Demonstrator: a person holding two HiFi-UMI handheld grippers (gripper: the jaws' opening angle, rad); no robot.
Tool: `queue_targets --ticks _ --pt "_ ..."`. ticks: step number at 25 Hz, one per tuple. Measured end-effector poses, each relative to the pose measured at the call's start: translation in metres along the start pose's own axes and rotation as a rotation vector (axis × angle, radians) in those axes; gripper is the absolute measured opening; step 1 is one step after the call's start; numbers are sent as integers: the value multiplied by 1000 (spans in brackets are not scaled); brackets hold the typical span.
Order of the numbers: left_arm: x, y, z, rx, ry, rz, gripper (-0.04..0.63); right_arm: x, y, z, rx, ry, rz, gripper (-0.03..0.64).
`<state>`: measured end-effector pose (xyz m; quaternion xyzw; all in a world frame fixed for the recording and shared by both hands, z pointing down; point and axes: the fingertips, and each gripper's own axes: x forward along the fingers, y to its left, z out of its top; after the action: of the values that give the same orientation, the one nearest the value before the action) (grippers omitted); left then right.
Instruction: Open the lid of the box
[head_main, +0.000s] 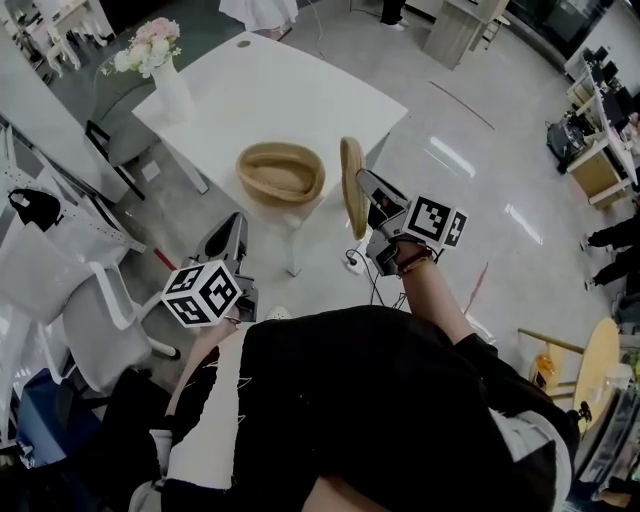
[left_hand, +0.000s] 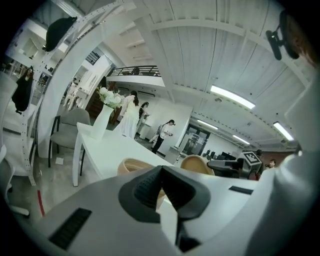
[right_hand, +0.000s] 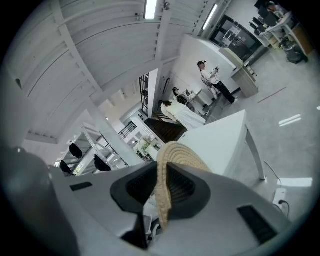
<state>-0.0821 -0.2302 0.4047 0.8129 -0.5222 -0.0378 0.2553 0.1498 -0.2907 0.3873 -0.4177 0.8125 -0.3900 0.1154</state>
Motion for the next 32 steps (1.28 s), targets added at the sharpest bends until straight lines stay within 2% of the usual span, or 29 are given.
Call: queue_targets --ticks 7,17,27,32 --pt "-6 -49 -23 -2 -1 0 11 -54 -14 -6 34 19 -3 64" --pt "-32 -109 -75 -5 16 1 11 -114 -14 -37 38 82 32 64" --pt "-57 -147 -108 -2 18 2 11 -140 4 -69 18 149 87 64" --pt "-70 -159 -113 16 -15 21 11 -152 14 -80 8 163 121 66"
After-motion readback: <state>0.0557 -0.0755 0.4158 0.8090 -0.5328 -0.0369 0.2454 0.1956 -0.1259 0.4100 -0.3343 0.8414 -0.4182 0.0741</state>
